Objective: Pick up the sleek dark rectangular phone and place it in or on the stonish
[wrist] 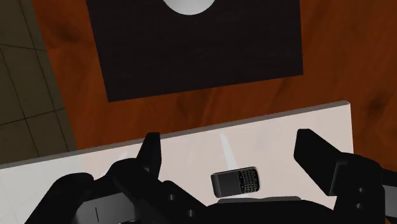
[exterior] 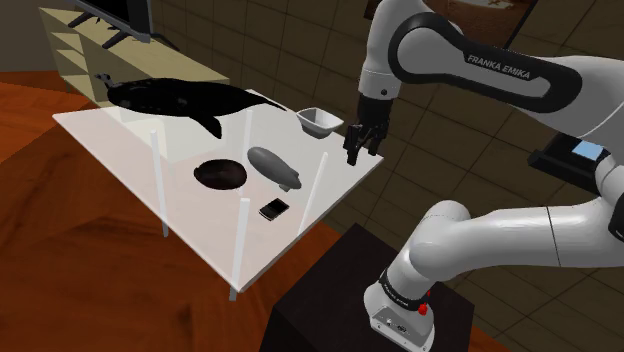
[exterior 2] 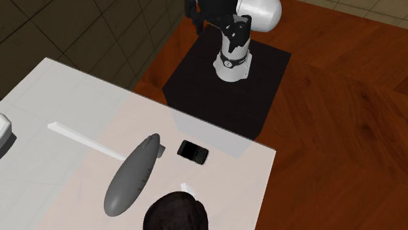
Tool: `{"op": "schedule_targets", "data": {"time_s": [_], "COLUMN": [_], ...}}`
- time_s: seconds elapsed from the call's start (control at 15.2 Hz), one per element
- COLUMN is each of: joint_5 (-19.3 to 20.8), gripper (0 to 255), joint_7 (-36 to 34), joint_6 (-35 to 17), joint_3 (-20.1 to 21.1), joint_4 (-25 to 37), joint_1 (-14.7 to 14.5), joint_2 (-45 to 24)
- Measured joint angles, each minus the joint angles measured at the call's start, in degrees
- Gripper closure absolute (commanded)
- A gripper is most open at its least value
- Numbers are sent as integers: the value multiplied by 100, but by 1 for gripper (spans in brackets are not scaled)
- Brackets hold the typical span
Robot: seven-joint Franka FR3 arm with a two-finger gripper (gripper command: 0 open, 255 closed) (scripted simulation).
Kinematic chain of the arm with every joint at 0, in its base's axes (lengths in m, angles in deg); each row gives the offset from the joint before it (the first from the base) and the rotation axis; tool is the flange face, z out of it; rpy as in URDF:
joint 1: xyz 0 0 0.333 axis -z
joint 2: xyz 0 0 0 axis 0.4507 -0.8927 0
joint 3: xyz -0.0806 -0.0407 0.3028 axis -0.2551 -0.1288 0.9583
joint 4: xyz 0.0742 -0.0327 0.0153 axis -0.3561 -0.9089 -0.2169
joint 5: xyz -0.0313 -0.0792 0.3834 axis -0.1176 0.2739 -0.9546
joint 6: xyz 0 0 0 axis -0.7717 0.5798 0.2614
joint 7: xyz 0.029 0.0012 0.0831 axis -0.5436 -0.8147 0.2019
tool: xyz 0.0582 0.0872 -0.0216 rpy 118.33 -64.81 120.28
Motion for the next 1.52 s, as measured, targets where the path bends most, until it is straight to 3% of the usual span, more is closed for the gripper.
{"op": "schedule_targets", "data": {"time_s": [0.26, 0.66, 1.25, 1.52], "joint_5": [-194, -696, -1177, -1116], "gripper": [0, 0, 0, 0], "joint_7": [-501, -1905, -3977, -4966], "joint_6": [-426, -1752, -4059, -5056], "joint_3": [169, 671, 1427, 1730], "joint_4": [-305, -888, -1322, -1155], "joint_1": [122, 457, 1010, 1343], "joint_2": [-64, -591, -2051, -3021]}}
